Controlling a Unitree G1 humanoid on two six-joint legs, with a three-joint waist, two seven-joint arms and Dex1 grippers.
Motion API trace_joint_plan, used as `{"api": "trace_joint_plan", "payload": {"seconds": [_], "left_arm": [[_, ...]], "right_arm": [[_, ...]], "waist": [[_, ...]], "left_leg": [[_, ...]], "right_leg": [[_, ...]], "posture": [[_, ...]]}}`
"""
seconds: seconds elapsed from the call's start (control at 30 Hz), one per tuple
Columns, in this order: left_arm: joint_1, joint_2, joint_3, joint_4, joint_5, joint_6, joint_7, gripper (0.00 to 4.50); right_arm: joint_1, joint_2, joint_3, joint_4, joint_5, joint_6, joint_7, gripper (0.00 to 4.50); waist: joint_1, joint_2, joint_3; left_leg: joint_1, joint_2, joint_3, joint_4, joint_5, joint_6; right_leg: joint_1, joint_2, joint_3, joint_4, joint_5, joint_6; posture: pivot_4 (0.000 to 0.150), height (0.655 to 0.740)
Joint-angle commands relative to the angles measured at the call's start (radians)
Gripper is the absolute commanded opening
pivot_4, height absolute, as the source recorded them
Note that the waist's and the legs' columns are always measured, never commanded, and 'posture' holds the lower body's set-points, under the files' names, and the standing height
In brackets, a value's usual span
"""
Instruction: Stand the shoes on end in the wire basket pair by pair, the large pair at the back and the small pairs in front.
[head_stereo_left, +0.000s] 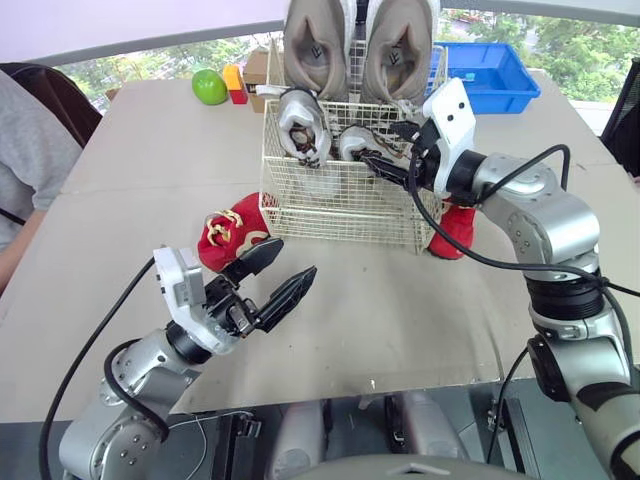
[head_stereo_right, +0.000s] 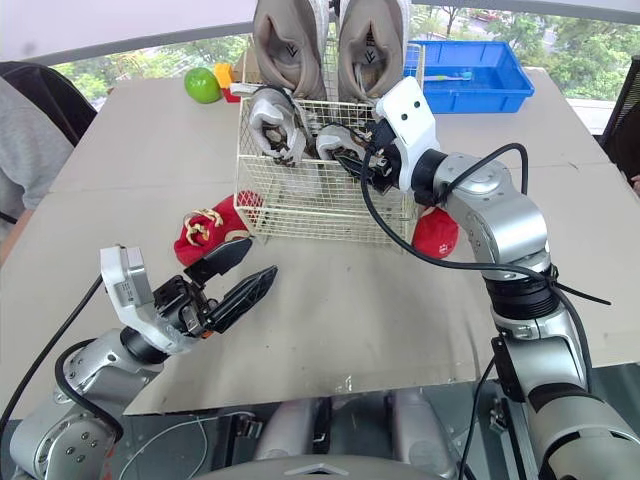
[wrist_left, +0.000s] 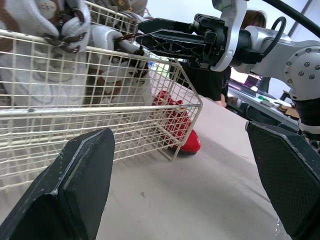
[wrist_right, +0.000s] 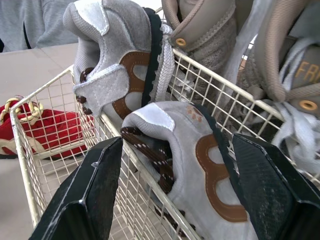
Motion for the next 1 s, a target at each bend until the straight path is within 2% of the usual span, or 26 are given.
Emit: {"api": "trace_joint_plan", "payload": {"seconds": [0.03, 0.43, 0.57, 0.67, 0.73, 0.83, 1.0], "left_arm": [[0.001, 0.003, 0.005, -0.015, -0.009, -0.014, -0.006, 4.5], [0.016, -0.004, 0.012, -0.035, -0.014, -0.021, 0.007, 4.5], [0.009, -0.006, 0.018, -0.032, -0.012, -0.028, 0.012, 4.5], [0.007, -0.005, 0.02, -0.028, -0.01, -0.03, 0.012, 4.5], [0.011, -0.006, 0.018, -0.032, -0.007, -0.032, 0.014, 4.5], [0.017, -0.007, 0.017, -0.035, -0.005, -0.034, 0.017, 4.5], [0.02, -0.003, 0.018, -0.033, -0.008, -0.035, 0.018, 4.5]], "right_arm": [[-0.041, -0.011, 0.032, 0.003, -0.054, -0.068, 0.002, 3.27], [-0.098, 0.037, 0.093, 0.105, -0.163, -0.112, -0.024, 3.27], [-0.095, 0.045, 0.105, 0.115, -0.18, -0.124, -0.01, 2.16], [-0.076, 0.038, 0.111, 0.108, -0.19, -0.134, -0.004, 0.68], [-0.058, 0.043, 0.087, 0.089, -0.179, -0.128, -0.012, 0.06], [-0.012, 0.064, 0.011, 0.026, -0.124, -0.148, -0.026, 0.06], [0.039, 0.129, -0.126, -0.073, -0.034, -0.07, -0.112, 0.06]], "waist": [[0.0, 0.0, 0.0], [0.001, 0.0, 0.0], [0.001, 0.0, 0.0], [0.001, 0.0, 0.0], [0.001, 0.0, 0.0], [0.002, 0.0, 0.0], [0.002, 0.0, 0.0]], "left_leg": [[0.0, 0.0, 0.0, 0.0, 0.0, 0.0], [0.0, 0.0, 0.0, 0.0, 0.0, 0.0], [0.0, 0.0, 0.0, 0.0, 0.0, 0.0], [0.0, 0.0, 0.001, 0.0, 0.0, 0.0], [0.0, 0.0, 0.001, 0.0, 0.0, 0.0], [0.0, 0.0, 0.0, 0.0, 0.0, 0.0], [0.0, 0.0, 0.0, 0.0, 0.0, 0.0]], "right_leg": [[0.0, 0.0, 0.0, 0.0, 0.0, 0.0], [0.0, 0.0, 0.0, 0.0, 0.0, 0.0], [0.0, -0.001, 0.0, 0.0, 0.0, 0.0], [0.0, -0.001, 0.0, 0.0, 0.0, 0.0], [0.0, -0.001, 0.0, 0.0, 0.0, 0.0], [0.0, -0.001, 0.0, 0.0, 0.0, 0.0], [0.0, -0.001, 0.0, 0.0, 0.0, 0.0]], "posture": [[0.15, 0.74], [0.15, 0.74], [0.15, 0.74], [0.15, 0.74], [0.15, 0.74], [0.15, 0.74], [0.15, 0.74]]}}
